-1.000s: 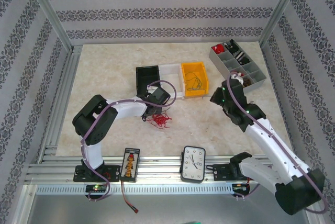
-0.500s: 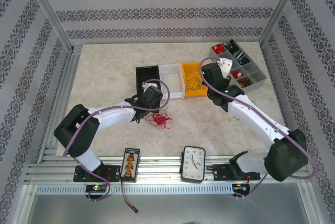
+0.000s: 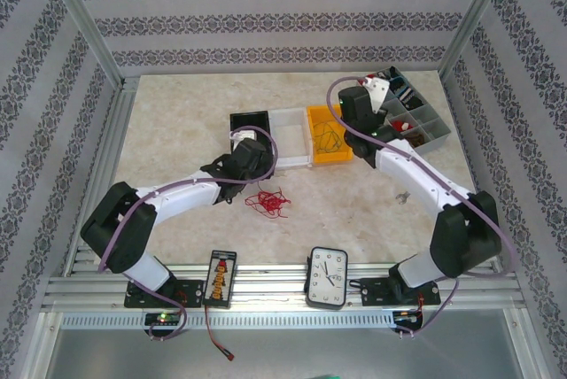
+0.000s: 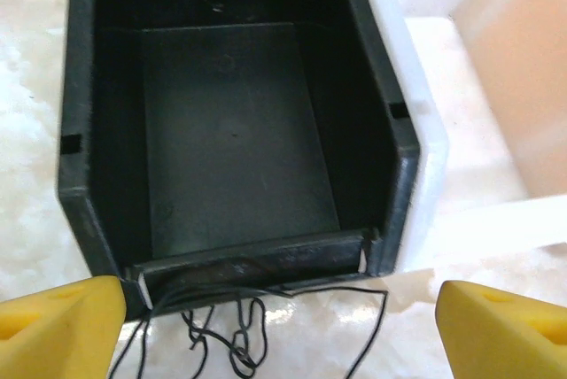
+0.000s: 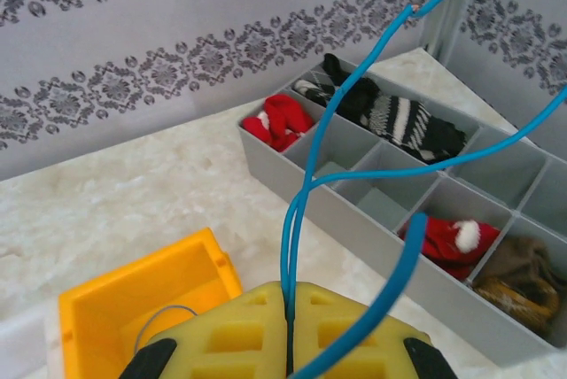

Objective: Untangle the cables

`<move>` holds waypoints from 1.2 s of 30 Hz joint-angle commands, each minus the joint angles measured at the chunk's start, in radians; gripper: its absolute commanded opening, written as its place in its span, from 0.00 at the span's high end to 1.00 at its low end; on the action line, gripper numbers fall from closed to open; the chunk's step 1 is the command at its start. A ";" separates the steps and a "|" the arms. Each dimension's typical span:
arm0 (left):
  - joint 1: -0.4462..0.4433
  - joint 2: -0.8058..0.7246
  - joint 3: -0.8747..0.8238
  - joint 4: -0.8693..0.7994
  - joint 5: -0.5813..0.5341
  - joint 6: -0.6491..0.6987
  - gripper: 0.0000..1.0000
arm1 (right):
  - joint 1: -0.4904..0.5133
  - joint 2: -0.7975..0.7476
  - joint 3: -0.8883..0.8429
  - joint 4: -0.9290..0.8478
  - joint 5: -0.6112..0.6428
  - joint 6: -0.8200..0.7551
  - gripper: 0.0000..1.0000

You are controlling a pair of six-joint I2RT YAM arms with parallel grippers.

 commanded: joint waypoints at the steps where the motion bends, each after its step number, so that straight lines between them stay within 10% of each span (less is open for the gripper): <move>1: 0.017 -0.037 -0.012 0.028 -0.043 -0.031 0.09 | -0.013 0.090 0.062 -0.006 -0.038 -0.054 1.00; 15: 0.020 -0.006 -0.008 0.000 -0.021 -0.036 0.08 | -0.084 0.440 0.277 -0.336 -0.776 -0.127 0.99; 27: 0.020 0.013 0.012 -0.009 -0.004 -0.024 0.07 | -0.168 0.510 0.317 -0.386 -0.929 -0.087 0.95; 36: 0.019 0.011 0.024 -0.015 -0.007 -0.020 0.05 | -0.167 0.394 0.286 -0.295 -0.923 -0.069 0.63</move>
